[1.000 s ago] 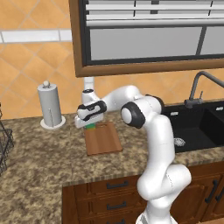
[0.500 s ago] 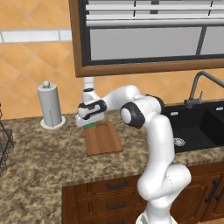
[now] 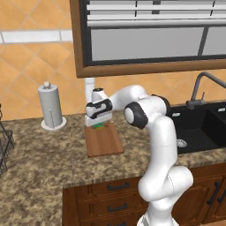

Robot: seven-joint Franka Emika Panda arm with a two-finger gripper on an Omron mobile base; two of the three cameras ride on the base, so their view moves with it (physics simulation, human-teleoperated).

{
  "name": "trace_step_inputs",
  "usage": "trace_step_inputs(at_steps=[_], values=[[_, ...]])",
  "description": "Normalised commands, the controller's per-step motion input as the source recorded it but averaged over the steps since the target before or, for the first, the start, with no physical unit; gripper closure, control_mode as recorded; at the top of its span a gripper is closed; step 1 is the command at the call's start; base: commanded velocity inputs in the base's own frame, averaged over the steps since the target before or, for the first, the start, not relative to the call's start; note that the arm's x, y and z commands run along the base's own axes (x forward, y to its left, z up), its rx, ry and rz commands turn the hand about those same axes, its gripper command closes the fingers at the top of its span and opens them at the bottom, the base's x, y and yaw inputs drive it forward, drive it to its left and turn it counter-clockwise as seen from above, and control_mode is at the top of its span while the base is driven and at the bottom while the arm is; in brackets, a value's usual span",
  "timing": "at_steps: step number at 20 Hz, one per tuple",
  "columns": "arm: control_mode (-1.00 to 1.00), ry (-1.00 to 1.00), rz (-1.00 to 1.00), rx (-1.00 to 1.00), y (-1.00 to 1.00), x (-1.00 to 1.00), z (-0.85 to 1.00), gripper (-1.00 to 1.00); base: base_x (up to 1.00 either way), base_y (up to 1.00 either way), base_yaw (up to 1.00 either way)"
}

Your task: Pick up the sponge from the counter and clean the cutting board by briefly scrubbing or pressing down on the cutting board. Once finished, release the sponge.

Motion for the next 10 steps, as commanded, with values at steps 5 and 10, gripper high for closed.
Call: trace_step_inputs(at_steps=[5, 10], values=[[-1.0, 0.0, 0.0, 0.02, -0.51, 0.0, -0.38, 1.0, 0.0, 0.0, 0.0], [-1.0, 0.0, 0.0, 0.02, -0.52, -0.05, -0.25, 1.0, 0.0, 0.0, 0.0]])
